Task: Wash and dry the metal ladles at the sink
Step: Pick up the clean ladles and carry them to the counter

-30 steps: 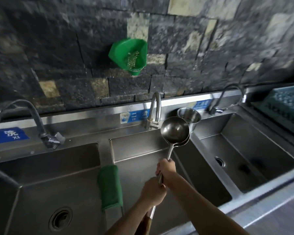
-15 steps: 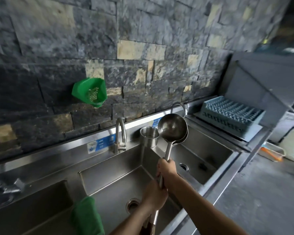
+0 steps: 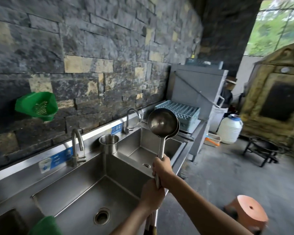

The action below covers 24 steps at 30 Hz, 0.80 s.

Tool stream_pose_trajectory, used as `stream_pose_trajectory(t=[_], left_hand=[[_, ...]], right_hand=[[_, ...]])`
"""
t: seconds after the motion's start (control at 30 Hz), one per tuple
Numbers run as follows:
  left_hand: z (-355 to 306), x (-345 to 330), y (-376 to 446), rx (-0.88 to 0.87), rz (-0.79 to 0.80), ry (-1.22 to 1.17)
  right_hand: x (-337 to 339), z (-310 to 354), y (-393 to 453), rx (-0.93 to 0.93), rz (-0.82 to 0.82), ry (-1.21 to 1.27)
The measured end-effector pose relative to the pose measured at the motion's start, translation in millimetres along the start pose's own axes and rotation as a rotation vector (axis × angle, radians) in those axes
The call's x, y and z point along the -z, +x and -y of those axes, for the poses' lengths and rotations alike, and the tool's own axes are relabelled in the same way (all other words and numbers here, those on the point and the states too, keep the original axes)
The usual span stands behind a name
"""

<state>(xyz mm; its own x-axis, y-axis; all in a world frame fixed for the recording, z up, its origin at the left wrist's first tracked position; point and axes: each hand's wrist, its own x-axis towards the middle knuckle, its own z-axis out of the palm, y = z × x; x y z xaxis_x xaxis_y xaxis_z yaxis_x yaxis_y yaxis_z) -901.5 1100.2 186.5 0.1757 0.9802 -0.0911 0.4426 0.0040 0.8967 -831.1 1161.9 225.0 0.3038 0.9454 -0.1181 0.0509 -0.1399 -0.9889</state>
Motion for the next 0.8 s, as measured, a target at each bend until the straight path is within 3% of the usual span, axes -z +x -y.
stream_pose_trajectory(t=[0.8], left_hand=[[-95.5, -163.4, -161.7, -0.328, 0.207, 0.017]], right_hand=[[234.8, 17.1, -183.0, 0.116, -0.358, 0.034]])
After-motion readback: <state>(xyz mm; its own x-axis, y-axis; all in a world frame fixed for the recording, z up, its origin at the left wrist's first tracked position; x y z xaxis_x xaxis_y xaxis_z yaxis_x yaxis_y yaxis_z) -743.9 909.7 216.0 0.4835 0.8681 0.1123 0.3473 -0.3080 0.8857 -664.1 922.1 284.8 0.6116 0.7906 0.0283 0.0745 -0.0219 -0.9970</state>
